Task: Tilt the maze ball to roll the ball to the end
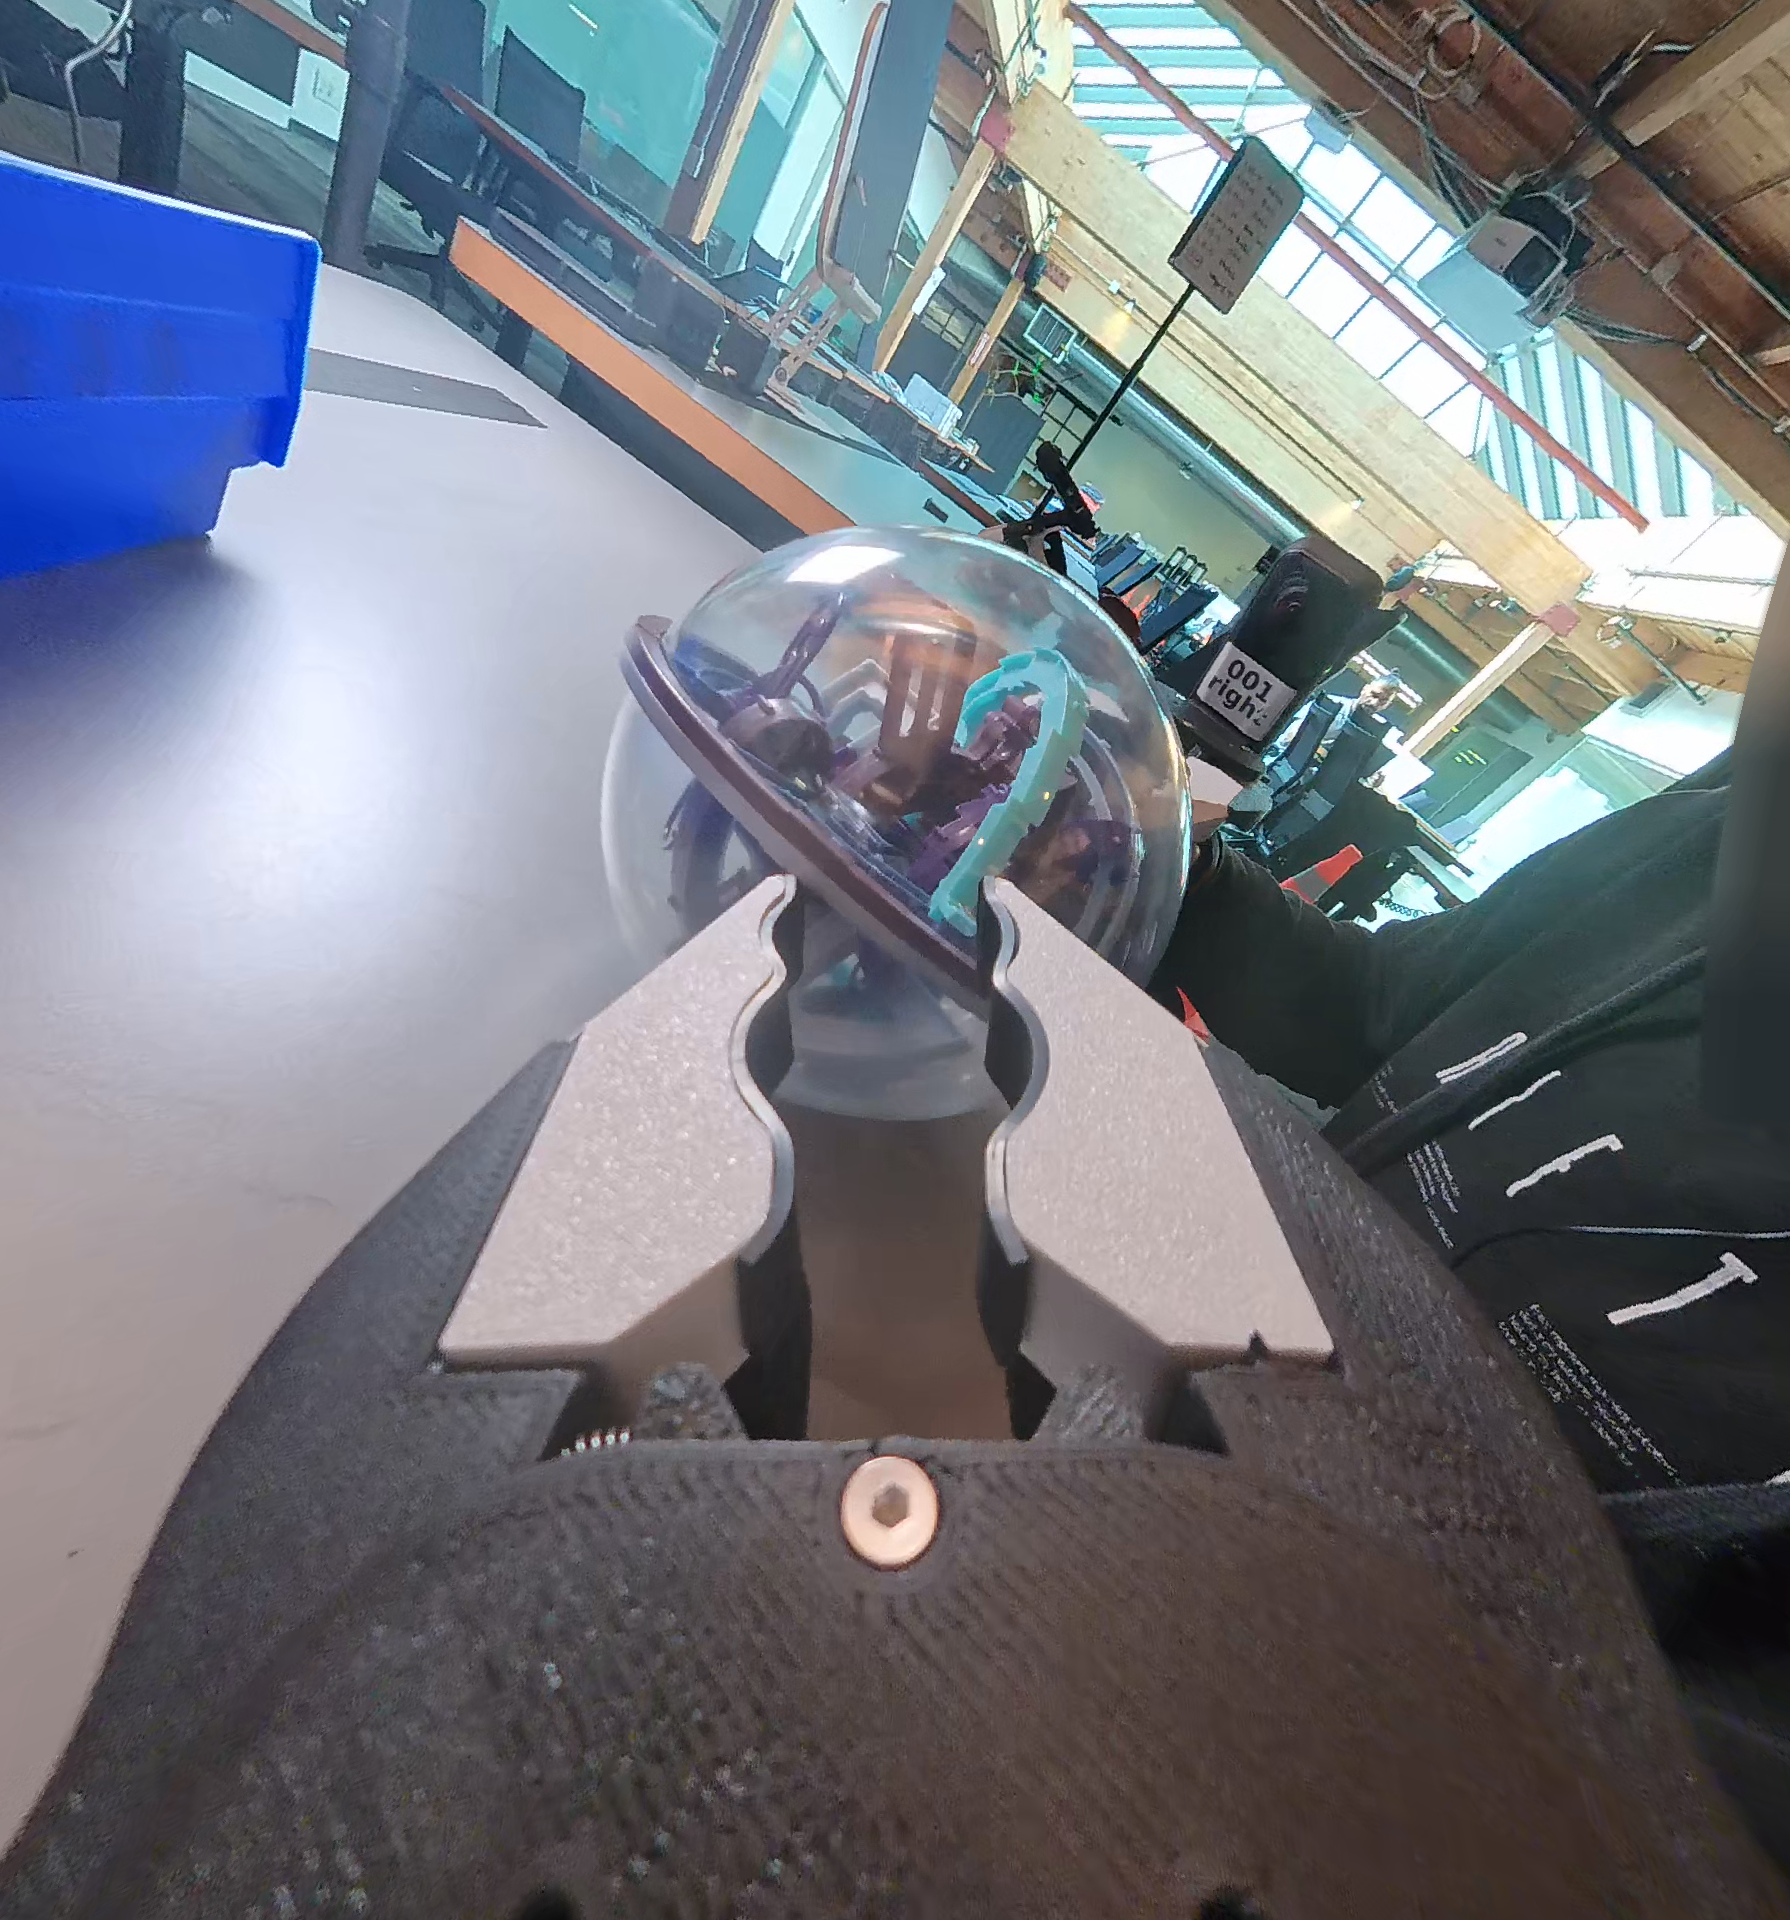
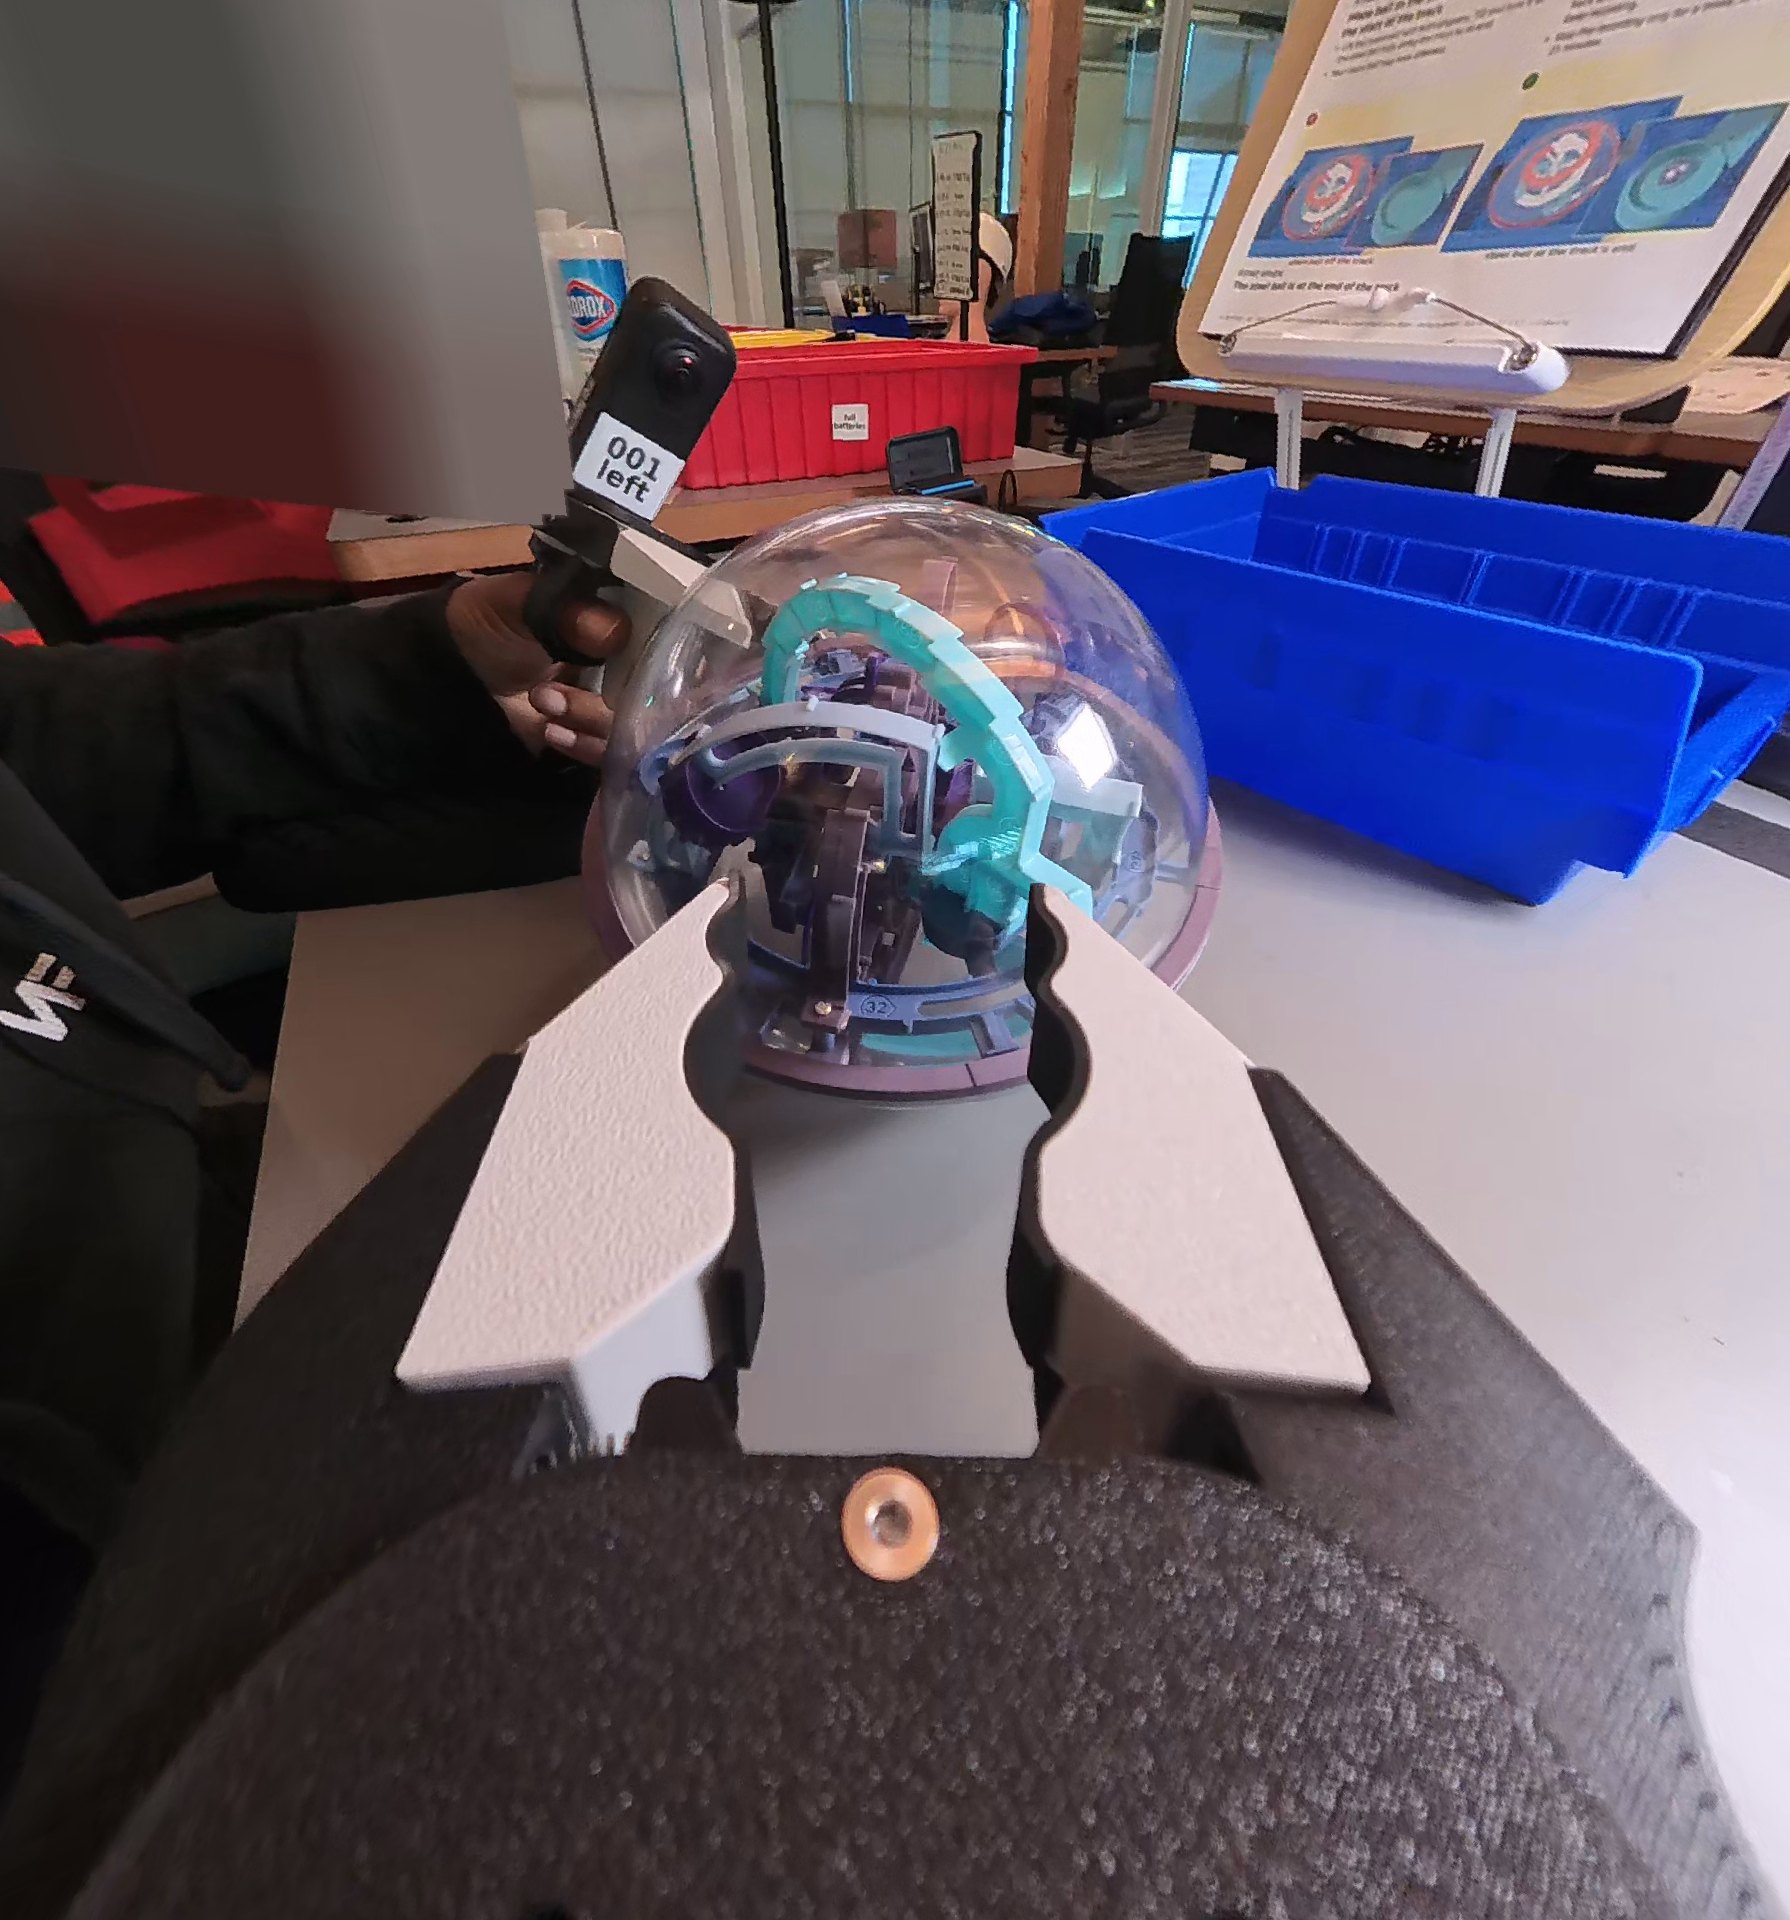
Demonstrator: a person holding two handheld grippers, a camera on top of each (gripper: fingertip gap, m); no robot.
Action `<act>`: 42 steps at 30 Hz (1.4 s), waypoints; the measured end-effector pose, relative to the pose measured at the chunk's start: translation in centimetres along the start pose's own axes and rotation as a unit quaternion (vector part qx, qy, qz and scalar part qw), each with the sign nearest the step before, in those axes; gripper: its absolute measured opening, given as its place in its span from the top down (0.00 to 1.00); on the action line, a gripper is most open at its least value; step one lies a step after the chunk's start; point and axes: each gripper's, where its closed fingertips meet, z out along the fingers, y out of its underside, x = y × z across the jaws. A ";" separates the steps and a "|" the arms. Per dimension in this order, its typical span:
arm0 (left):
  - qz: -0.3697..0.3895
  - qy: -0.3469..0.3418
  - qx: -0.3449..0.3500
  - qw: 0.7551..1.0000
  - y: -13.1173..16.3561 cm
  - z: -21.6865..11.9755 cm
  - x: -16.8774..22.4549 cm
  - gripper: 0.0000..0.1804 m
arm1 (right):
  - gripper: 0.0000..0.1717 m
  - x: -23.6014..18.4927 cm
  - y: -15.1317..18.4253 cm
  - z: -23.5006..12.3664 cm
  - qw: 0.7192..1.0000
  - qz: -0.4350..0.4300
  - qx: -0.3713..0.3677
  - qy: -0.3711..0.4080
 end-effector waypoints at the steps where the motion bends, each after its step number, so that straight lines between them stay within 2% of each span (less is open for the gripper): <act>1: 0.000 -0.001 0.000 1.000 0.0 0.0 0.0 0.83 | 0.70 -0.1 0.0 0.0 1.000 -0.003 0.001 -0.001; 20: 0.040 -0.018 -0.033 0.998 0.6 -0.9 -0.3 0.82 | 0.77 -3.5 0.0 -0.3 0.994 -0.085 0.008 -0.062; 33: 0.039 -0.020 -0.050 0.998 1.1 -0.5 -0.5 0.84 | 0.77 -3.1 -0.6 -0.7 0.996 -0.057 0.029 -0.069; 36: 0.033 -0.021 -0.044 0.998 0.9 -0.6 -0.6 0.83 | 0.75 -2.4 -0.7 -0.7 0.997 -0.044 0.031 -0.054; 42: 0.033 -0.020 -0.044 0.998 0.9 -0.6 -0.6 0.83 | 0.62 -0.5 -0.9 -0.8 0.999 -0.028 0.036 -0.008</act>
